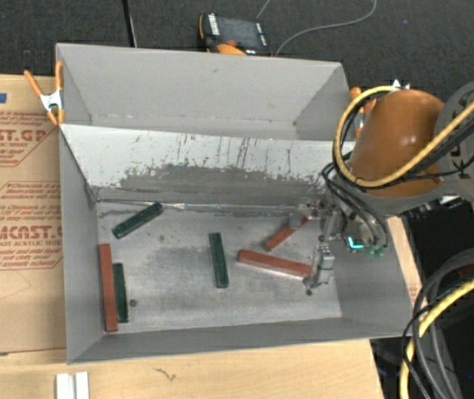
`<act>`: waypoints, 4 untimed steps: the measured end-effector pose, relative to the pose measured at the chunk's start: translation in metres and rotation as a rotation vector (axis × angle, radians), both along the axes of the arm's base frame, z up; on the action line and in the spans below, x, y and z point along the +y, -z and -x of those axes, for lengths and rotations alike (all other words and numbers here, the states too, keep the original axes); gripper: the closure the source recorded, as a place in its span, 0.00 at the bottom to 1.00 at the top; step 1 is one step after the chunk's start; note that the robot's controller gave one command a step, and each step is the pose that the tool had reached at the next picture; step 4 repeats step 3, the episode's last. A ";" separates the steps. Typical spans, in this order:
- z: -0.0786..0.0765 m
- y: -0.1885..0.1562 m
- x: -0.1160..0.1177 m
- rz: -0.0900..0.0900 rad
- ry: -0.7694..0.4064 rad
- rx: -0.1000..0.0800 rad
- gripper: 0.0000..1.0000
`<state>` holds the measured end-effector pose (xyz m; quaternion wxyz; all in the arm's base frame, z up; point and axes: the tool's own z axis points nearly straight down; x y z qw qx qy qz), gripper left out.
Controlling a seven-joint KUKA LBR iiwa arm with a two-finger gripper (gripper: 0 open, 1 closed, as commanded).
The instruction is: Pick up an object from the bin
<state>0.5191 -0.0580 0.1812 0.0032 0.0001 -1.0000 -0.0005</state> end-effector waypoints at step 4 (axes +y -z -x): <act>-0.026 -0.063 -0.068 0.003 -0.771 -0.014 1.00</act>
Offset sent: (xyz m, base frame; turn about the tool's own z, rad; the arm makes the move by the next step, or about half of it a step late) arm 0.0276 -0.0420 -0.1112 -0.3137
